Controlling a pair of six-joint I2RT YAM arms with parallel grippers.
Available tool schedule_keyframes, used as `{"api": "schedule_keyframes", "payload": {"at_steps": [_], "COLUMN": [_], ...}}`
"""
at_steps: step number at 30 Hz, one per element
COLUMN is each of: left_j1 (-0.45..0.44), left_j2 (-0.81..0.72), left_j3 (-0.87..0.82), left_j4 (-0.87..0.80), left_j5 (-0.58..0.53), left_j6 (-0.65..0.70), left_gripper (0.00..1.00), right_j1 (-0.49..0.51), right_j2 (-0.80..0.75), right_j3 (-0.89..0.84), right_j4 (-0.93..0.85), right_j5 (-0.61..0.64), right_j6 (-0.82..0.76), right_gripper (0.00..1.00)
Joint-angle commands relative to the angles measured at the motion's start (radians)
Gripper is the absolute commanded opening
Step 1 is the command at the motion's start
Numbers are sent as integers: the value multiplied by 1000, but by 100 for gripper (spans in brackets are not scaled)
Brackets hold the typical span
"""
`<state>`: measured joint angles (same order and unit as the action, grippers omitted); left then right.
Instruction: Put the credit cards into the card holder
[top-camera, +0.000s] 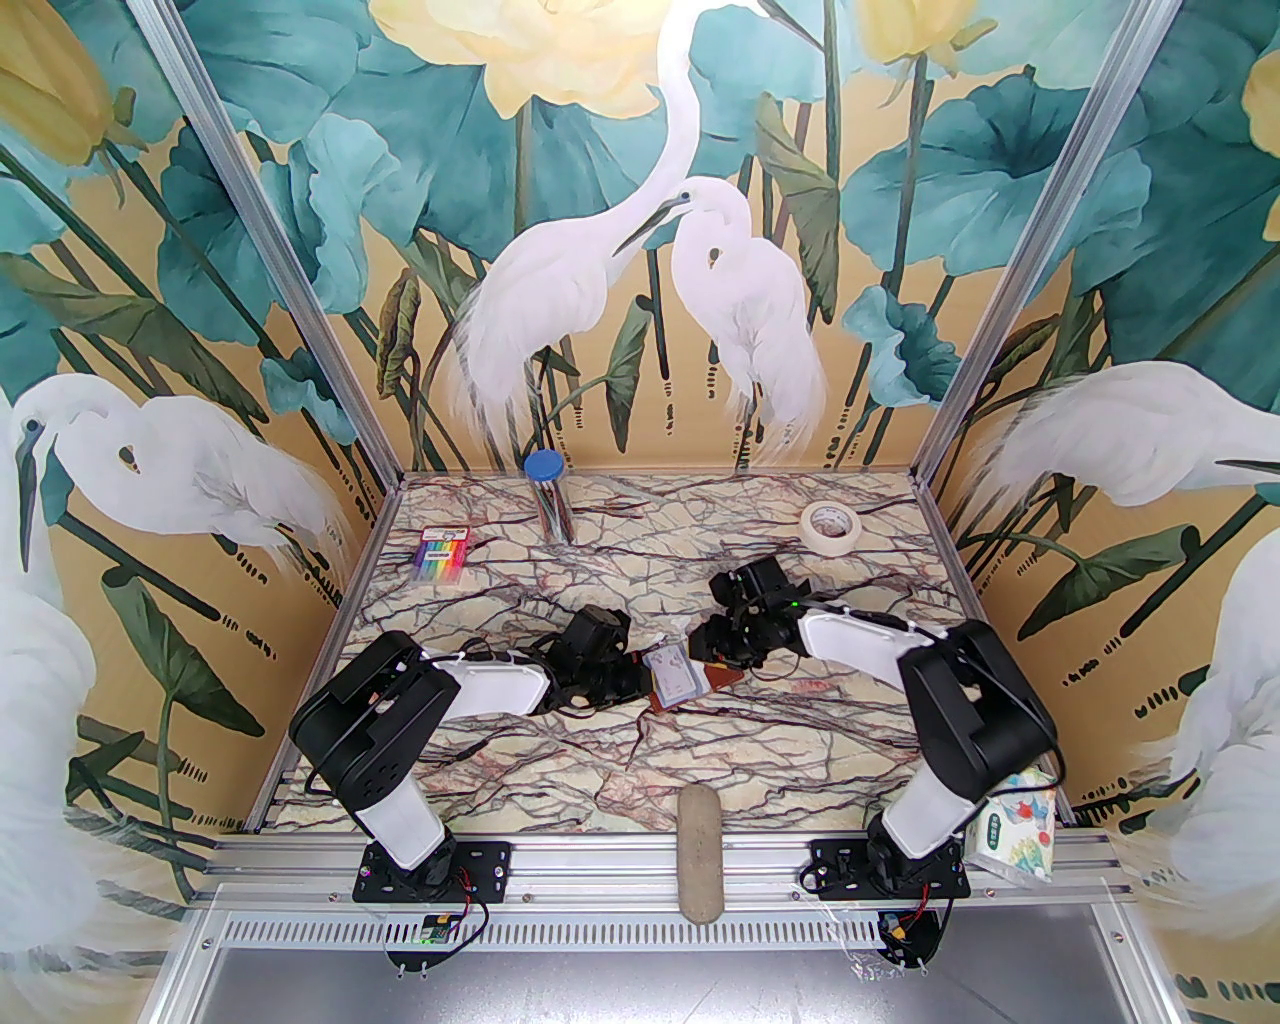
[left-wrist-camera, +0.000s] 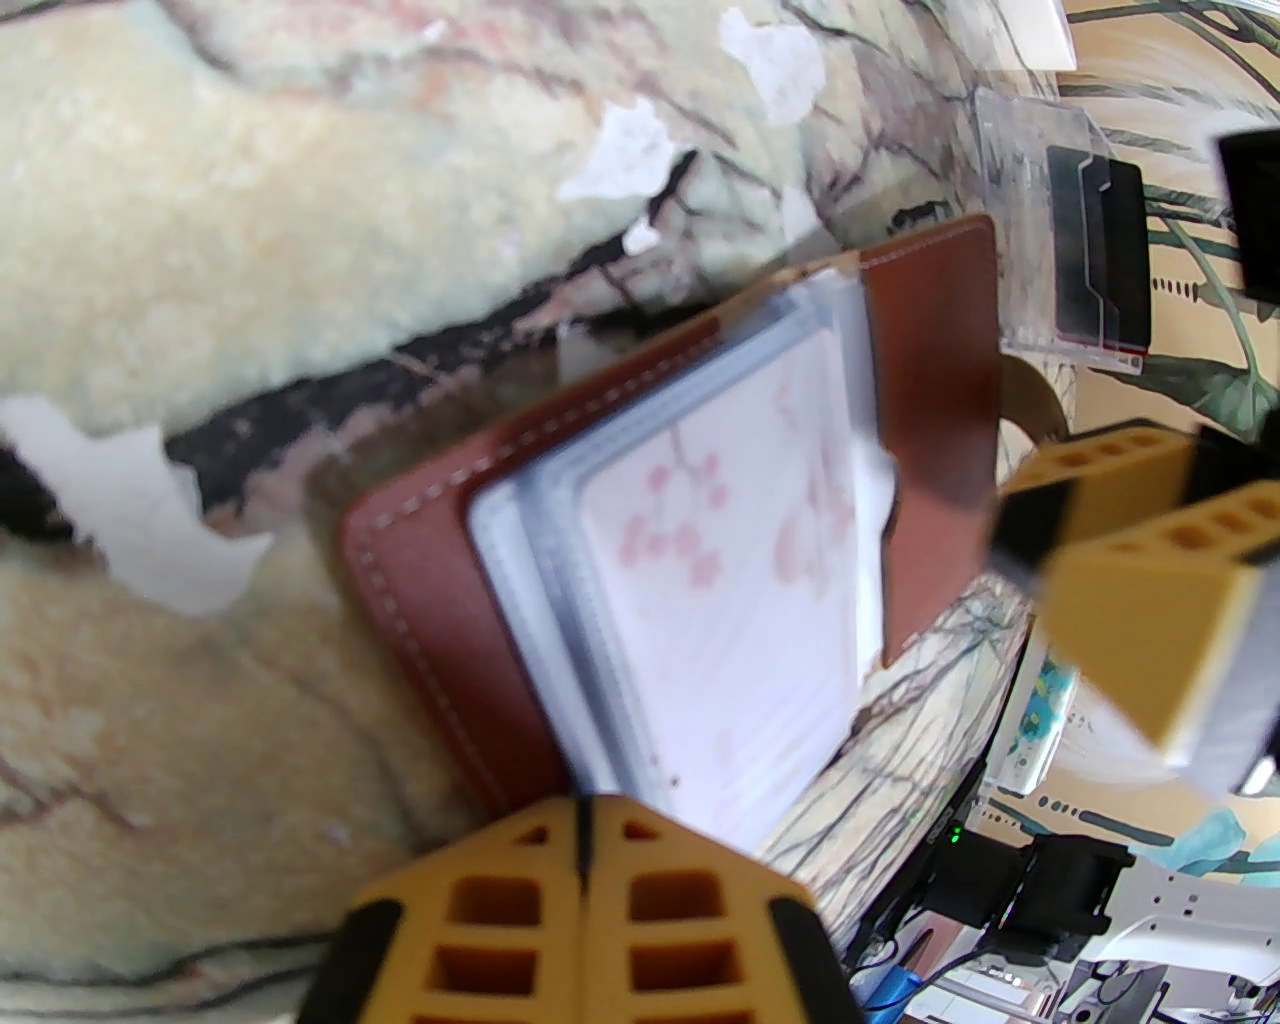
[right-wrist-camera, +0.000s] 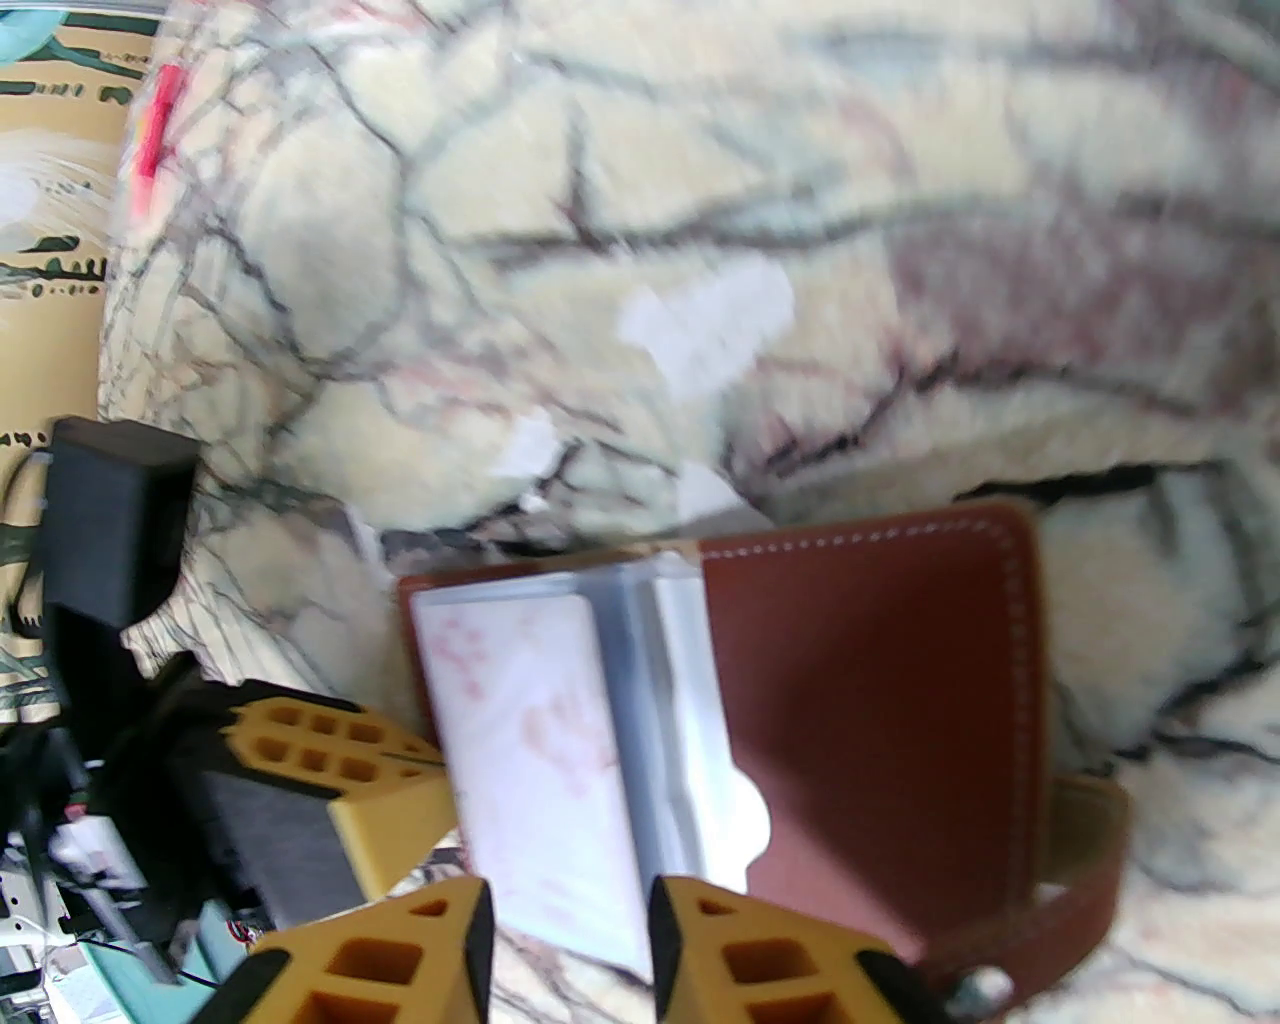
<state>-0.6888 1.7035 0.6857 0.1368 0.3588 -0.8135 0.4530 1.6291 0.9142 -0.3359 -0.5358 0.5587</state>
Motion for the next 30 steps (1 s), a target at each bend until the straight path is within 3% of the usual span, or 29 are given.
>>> {"api": "schedule_keyframes", "payload": {"at_steps": [1,6,16,30], "left_j1": [-2,3,4,33], "left_j2": [17,-22,-113,-155], "left_j3": [-72,-106,-158,-188], "left_j4": [-125,-89,-42,-34], "left_j5": [-79,-70,-81,-76], "left_j6": [-2,-4,-20,-22], "left_gripper": [3,4,6,7], "right_j1": [21,52,111,151], "right_j2": [-37,-28,46,186], "right_j3": [30,75,129,162], "right_j4": [-78,-120,-160,-128], "right_j5": [43,55,75,10], "right_j6": [-27,-29,-17,-36], "right_gripper": [37,37,16,19]}}
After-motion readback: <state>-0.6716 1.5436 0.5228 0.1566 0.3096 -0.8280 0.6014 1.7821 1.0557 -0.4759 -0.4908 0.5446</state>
